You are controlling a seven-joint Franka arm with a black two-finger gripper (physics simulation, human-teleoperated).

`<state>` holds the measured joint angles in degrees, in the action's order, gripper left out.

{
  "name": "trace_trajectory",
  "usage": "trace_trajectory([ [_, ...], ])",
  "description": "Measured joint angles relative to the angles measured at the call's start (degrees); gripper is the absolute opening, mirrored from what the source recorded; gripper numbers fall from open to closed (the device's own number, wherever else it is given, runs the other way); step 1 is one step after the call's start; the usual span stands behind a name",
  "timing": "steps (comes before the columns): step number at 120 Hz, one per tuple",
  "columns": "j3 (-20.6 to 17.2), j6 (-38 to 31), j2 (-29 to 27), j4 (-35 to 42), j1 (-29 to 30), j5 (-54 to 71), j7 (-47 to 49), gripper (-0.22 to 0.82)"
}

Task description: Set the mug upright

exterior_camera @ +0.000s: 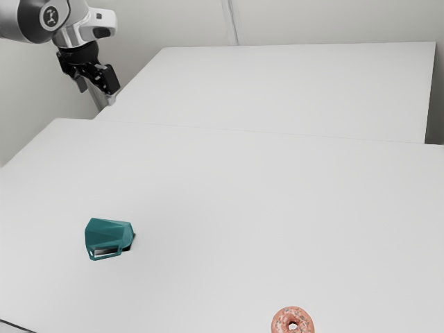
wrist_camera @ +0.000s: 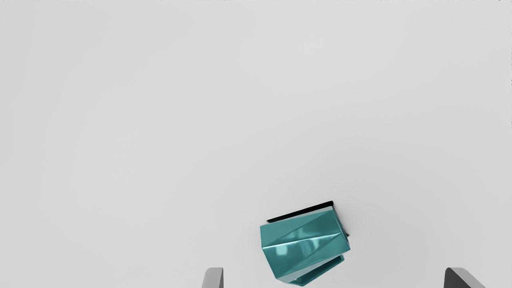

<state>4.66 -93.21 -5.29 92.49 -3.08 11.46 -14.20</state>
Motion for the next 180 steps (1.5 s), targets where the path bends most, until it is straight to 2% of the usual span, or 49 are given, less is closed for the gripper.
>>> trace_trajectory([
  [25, 0.03, -0.81, -0.22, 0.64, 0.36, -0.24, -0.40, 0.60],
  [59, 0.60, -1.09, -0.69, 4.15, 4.52, -2.04, -0.40, 0.60],
  [89, 0.69, 3.90, 0.06, 12.41, 23.27, -18.18, 1.63, 0.60],
  [119, 1.11, 7.13, 8.86, 13.66, 34.74, -29.85, 2.69, 0.60],
  [147, 2.26, 8.31, 16.14, 16.50, 33.53, -37.12, 3.23, 0.60],
  [180, 3.21, 8.18, 21.65, 16.95, 33.99, -41.36, 3.62, 0.60],
])
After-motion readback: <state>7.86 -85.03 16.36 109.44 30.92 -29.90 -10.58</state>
